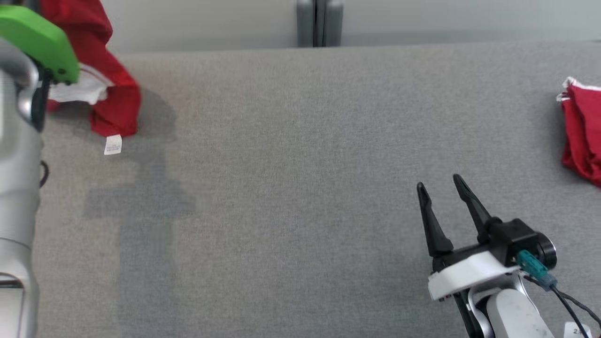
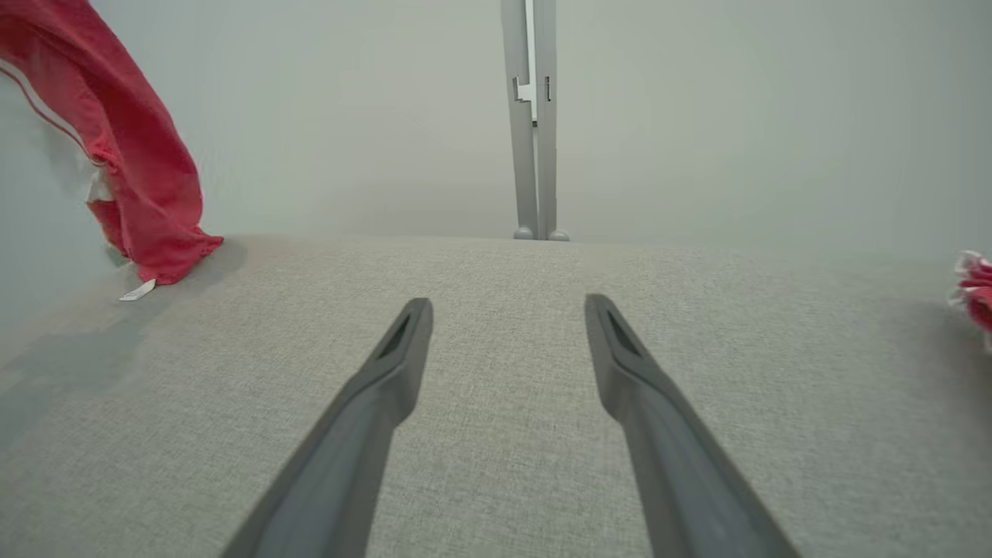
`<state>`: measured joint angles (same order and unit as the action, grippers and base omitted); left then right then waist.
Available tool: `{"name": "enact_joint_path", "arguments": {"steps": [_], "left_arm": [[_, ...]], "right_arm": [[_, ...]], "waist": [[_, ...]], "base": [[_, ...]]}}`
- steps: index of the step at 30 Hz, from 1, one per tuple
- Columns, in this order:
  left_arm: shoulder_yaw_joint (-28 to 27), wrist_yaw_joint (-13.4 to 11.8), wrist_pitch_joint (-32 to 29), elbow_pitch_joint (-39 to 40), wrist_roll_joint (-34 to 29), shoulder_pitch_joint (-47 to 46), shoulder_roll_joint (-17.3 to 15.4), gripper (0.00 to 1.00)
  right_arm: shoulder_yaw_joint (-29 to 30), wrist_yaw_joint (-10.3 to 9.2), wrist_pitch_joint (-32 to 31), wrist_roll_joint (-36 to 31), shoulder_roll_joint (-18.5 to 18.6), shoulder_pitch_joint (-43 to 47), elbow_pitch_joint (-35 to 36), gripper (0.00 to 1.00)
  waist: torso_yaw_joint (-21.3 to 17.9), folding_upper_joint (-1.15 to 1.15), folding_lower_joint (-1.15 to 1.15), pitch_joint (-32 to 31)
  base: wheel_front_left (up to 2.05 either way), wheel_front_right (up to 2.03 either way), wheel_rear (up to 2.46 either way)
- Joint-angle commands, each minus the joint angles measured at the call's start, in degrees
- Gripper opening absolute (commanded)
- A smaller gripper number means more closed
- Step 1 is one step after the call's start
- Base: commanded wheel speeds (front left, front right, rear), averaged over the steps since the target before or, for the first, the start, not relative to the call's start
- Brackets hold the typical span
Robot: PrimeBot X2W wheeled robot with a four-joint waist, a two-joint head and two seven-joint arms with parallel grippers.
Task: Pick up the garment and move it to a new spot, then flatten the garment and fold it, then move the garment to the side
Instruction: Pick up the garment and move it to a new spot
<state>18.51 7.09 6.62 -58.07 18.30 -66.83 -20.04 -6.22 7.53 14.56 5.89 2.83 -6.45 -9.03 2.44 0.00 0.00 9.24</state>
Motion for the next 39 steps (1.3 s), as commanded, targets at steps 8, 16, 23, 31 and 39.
{"name": "enact_joint_path", "arguments": {"steps": [8,16,23,31,39], "left_arm": [[8.0,0.4,-0.5,11.8,6.7,-2.0,8.0,0.0],[7.3,-0.3,-4.5,17.7,18.8,3.7,14.3,0.0],[6.0,-7.3,-3.5,11.0,21.5,16.5,14.8,0.0],[4.0,-12.6,1.5,0.9,22.1,24.4,12.8,0.0],[3.5,-12.4,6.4,-3.8,22.7,28.3,14.3,1.0]], "right_arm": [[4.0,-0.09,0.6,0.4,0.1,4.3,0.1,1.0],[4.8,-0.09,0.6,1.1,0.1,4.9,0.4,1.0],[4.3,-0.09,0.7,1.9,0.1,3.8,0.9,1.0],[3.9,-0.09,0.6,2.7,0.1,2.1,1.3,1.0],[3.8,-0.09,0.7,2.3,0.1,1.8,0.7,1.0]], "waist": [[-7.5,0.0,0.0,-12.1],[-12.0,0.0,0.0,-11.4],[-14.2,0.0,0.0,-8.0],[-15.0,0.0,0.0,-3.8],[-13.0,0.0,0.0,-4.2]], "base": [[0.0,0.0,0.0],[0.0,0.0,0.0],[0.0,0.0,0.0],[0.0,0.0,0.0],[0.0,0.0,0.0]]}}
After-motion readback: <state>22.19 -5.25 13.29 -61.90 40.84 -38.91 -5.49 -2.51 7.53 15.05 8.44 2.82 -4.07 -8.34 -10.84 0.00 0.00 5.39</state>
